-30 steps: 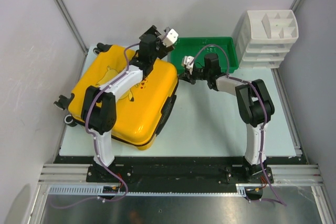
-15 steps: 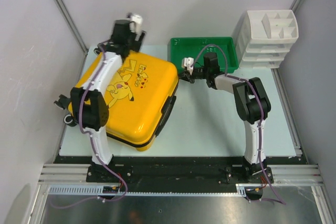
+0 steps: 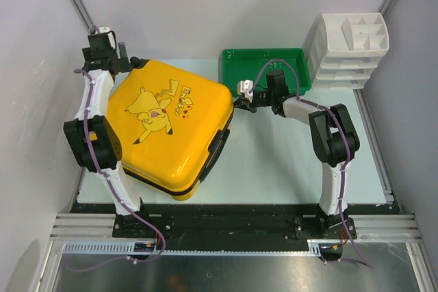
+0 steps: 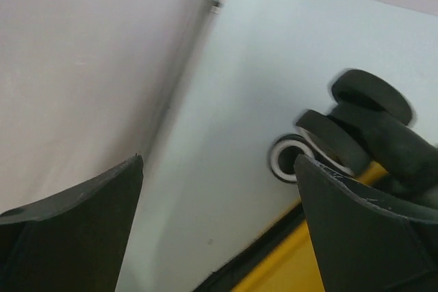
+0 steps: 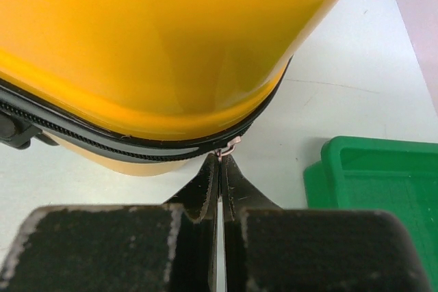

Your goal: Open, take out, and arrange the luggage

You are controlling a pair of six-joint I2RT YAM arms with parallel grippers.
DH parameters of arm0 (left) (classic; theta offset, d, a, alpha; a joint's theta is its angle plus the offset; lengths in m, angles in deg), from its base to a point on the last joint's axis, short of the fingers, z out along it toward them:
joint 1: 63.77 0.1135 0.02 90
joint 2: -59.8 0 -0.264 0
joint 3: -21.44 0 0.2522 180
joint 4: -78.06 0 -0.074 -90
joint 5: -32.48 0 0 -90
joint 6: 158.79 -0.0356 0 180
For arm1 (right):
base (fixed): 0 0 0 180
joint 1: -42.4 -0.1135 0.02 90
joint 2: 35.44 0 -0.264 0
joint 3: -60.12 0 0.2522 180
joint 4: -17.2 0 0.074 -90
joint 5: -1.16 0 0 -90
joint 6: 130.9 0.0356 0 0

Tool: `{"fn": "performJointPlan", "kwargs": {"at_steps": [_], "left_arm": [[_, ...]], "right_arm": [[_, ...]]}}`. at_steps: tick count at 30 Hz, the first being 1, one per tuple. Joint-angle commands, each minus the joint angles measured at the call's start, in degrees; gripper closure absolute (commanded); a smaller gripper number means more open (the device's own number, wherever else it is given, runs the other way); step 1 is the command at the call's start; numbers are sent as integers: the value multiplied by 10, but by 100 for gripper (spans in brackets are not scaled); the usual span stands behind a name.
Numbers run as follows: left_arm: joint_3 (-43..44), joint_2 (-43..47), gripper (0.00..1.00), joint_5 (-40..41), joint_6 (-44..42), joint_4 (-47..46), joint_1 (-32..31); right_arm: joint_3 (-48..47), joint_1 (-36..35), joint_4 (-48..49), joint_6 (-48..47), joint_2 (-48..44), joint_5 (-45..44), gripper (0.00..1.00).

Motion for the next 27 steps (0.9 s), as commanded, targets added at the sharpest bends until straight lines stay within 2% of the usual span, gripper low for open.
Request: {"fn": "performJointPlan", "kwargs": {"at_steps": [1,2,4,5,8,12,13,15,16,19,27], "left_arm": [[5,-11,5,-225,43,12,-2],[3,-13,9,-321,33,12,-4],[-5,-15,9,-397,21,13,-16],[-10,-16,9,-451,3,14,-20],[-23,-21,9,-494,-21,21,-44],[-35,-43,11,-524,-17,39,-60],[-37,-46,13,-531,-19,42,-61],[-44,-56,15,-548,-17,49,-63],[-45,-58,16,-554,-20,51,-66],[-46,-65,17,-562,-34,60,-75],[-27,-86,18,-554,-50,82,-118]], "right_arm": [[21,-31,-91,-48,-50,72,100],[24,-33,-114,-52,-56,72,100],[30,-35,-145,-80,-73,81,100],[31,-38,-193,-101,-79,85,100],[35,-41,-304,-190,-103,102,100],[35,-26,-341,-220,-111,96,100],[35,-20,-328,-203,-108,92,100],[35,-1,-237,-156,-96,78,100],[35,6,-199,-105,-90,72,100],[29,14,-5,-11,-67,59,100],[5,-33,172,129,-13,62,100]]}}
